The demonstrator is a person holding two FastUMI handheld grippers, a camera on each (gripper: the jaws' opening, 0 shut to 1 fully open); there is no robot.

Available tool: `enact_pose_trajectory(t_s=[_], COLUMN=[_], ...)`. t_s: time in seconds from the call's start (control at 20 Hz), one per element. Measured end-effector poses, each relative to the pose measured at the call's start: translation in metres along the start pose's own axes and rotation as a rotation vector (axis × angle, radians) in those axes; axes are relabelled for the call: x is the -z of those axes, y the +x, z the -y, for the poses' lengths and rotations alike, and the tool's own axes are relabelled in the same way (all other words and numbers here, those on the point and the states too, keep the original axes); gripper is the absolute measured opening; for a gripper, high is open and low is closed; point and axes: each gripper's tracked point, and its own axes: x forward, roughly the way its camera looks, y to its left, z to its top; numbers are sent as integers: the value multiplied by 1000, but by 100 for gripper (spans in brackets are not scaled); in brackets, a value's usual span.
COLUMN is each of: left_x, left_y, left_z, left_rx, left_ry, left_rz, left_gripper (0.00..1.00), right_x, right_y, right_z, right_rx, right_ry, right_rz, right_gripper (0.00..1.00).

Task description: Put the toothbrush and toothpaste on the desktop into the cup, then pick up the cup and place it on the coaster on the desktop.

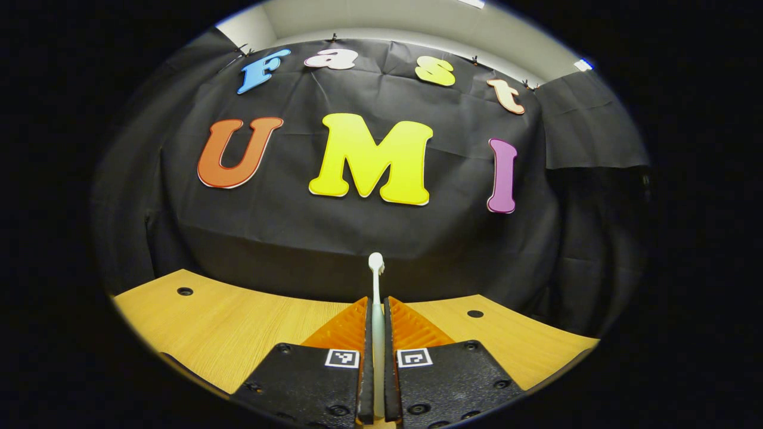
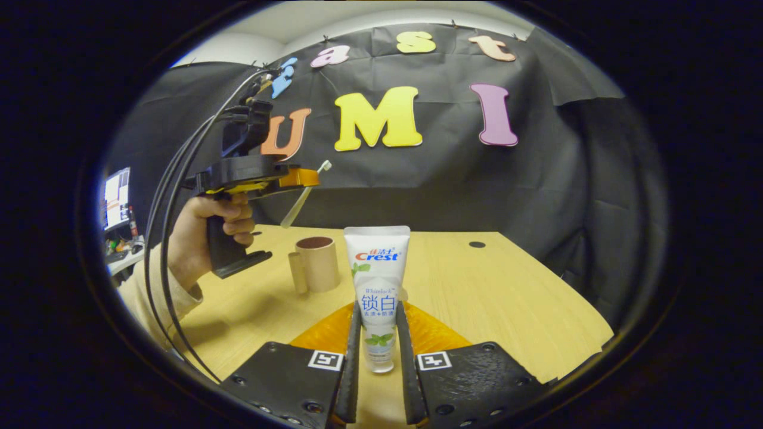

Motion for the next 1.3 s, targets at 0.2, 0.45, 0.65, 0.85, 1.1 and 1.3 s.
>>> enact_pose_trajectory(t_s=[0.2, 0.45, 0.65, 0.85, 1.1, 1.3], left_x=[12, 20, 36, 36, 35, 34], left_y=[10, 21, 26, 26, 16, -4], left_z=[-5, -12, -16, -16, -7, -1], left_rx=[6, -8, -13, -14, 14, 8], left_ry=[-14, -12, -12, -9, -9, 47], left_rz=[-16, -16, -52, -57, -82, -118], left_gripper=[10, 11, 11, 12, 13, 70], right_x=[1, 6, 7, 9, 9, 5], right_y=[7, 13, 14, 15, 13, 9], right_z=[2, 6, 6, 7, 7, 7], right_rx=[-4, -1, 0, -1, 4, 18], right_ry=[4, 13, 13, 11, 7, 9], right_rz=[-6, -16, -17, -20, -17, -12], right_gripper=[33, 31, 33, 31, 33, 31])
